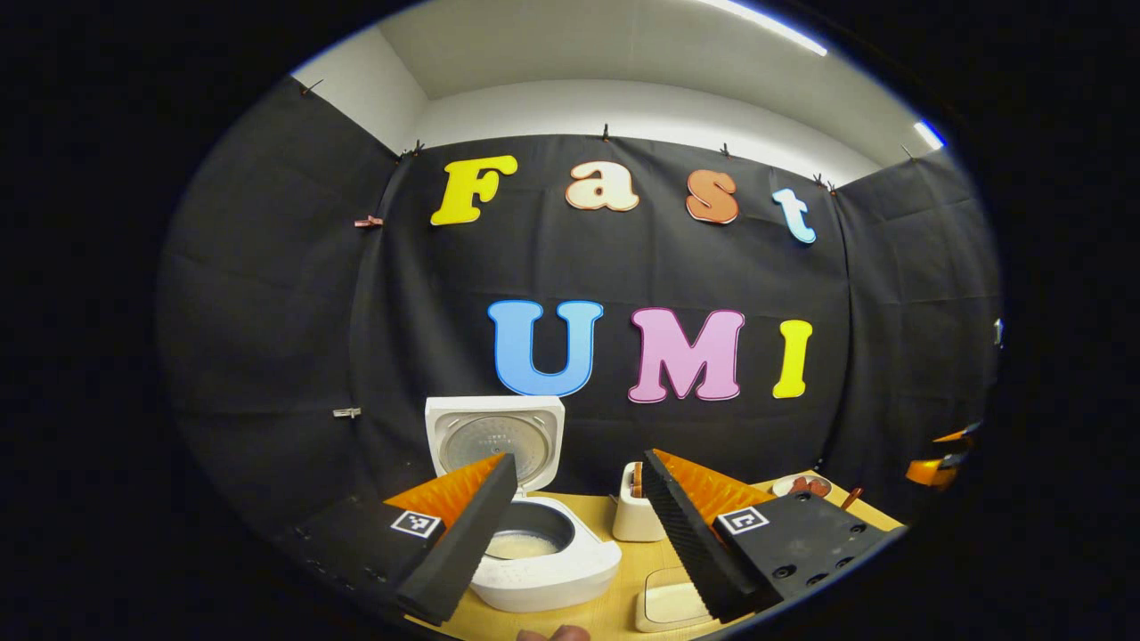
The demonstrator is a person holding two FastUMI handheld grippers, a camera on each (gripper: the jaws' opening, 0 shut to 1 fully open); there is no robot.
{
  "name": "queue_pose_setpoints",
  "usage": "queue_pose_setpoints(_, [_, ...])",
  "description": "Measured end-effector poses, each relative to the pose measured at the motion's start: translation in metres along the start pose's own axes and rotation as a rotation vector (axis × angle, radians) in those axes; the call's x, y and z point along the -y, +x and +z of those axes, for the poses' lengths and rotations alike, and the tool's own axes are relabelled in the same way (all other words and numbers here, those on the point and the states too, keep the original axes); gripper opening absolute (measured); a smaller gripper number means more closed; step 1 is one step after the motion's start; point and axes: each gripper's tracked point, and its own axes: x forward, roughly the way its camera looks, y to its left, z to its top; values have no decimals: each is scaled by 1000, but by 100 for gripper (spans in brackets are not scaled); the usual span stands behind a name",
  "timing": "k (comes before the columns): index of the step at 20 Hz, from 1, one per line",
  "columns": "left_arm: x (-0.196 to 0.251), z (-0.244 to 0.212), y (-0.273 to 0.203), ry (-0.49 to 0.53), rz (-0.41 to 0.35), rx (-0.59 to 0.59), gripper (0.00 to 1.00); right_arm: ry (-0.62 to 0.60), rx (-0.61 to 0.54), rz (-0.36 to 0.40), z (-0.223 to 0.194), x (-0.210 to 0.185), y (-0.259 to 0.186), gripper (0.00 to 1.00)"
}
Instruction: Close the left gripper, press the button to open the rice cooker; take a wooden spoon from the chopstick holder with the right hand, scoop a spoonful of rice and pour it into the rice cooker, then put the wooden spoon back into the chopstick holder.
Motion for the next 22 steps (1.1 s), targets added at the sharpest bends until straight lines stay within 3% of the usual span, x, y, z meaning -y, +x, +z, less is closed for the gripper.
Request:
queue_pose_setpoints(4, [8,-4,-5,27,58,-25,96,51,-86,79,-50,4,45,98])
queue_pose_setpoints(9, [14,-10,-12,40,141,-71,97,111,-175,126,-110,14,98,98])
queue_pose_setpoints(13, [15,-5,-18,44,192,-85,97,162,-247,150,-146,18,128,91])
queue_pose_setpoints(14, [14,-6,-20,55,203,-93,97,177,-248,158,-148,17,135,84])
queue_pose_setpoints(16, [13,-7,-24,78,225,-107,97,207,-248,179,-151,13,148,83])
queue_pose_setpoints(18, [12,-8,-29,79,242,-118,97,217,-274,200,-163,5,157,70])
queue_pose_setpoints(20, [9,-10,-34,73,260,-133,97,204,-292,221,-173,-3,164,66])
queue_pose_setpoints(21, [6,-12,-37,72,271,-144,97,188,-303,231,-181,-7,169,48])
queue_pose_setpoints(22, [3,-14,-39,72,284,-153,97,194,-303,243,-179,-12,171,40])
